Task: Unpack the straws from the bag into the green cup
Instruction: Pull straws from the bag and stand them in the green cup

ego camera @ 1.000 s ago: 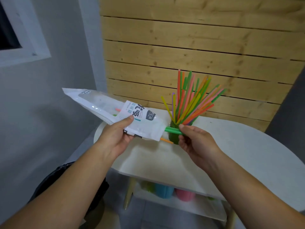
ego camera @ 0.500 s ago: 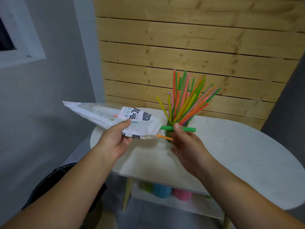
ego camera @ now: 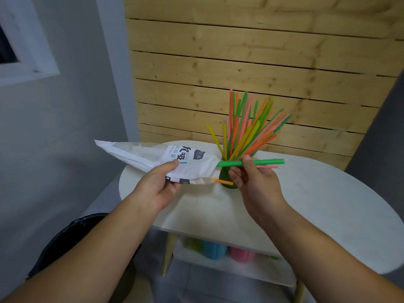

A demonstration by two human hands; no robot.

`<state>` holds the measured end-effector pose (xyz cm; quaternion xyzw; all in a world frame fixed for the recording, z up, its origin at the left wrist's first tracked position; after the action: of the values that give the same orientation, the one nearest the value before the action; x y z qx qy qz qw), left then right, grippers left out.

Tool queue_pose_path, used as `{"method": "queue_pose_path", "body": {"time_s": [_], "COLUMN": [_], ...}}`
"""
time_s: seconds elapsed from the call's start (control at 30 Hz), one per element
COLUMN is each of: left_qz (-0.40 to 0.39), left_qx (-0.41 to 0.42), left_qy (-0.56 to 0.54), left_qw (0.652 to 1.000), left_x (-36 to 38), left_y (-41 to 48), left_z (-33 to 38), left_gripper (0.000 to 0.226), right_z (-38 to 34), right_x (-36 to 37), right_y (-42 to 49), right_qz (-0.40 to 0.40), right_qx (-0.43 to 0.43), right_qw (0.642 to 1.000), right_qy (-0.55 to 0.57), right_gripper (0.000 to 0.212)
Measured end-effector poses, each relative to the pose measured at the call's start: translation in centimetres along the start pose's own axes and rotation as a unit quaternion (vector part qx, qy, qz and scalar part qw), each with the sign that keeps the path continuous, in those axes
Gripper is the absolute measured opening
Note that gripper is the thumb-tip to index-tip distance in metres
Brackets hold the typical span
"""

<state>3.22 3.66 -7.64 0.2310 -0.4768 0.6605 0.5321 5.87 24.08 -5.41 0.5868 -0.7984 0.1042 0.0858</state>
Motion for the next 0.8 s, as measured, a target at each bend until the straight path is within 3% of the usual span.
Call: {"method": "queue_pose_path", "body": {"time_s": [0.2, 0.4, 0.8], "left_qz": [0.005, 0.022, 0.026], "left_qx": [0.006, 0.037, 0.049], "left_qy": [-0.037, -0.07, -0.061], "left_qw": [0.999, 0.997, 0.997], "left_x": [0.1, -0.8, -0.8], "left_y": [0.4, 1.2, 1.7], "left_z": [0.4, 1.4, 0.9], "left_gripper": [0.018, 0.033, 0.029], "right_z": [-2.6, -4.8, -8.6], "right_x": [-2.0, -4.9, -8.4], "right_y": [0.6, 0.9, 0.8], "right_qz": [0.005, 0.024, 0.072], "right_qx": [-0.093, -0.125, -0.251], "right_qw": [0.993, 0.988, 0.931], "right_qy": [-0.065, -0.093, -0.254], "right_gripper": [0.027, 0.016, 0.011]}}
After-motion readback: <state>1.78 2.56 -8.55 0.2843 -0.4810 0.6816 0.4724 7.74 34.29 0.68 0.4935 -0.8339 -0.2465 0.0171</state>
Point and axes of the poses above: each hand's wrist, its own y-axis towards the middle knuckle, its own x-axis out of the palm, z = x × y, the point moved 5 cm from there along y, towards the middle knuckle, and after that the axes turned 13 degrees about -y, right-handed, at the moved point
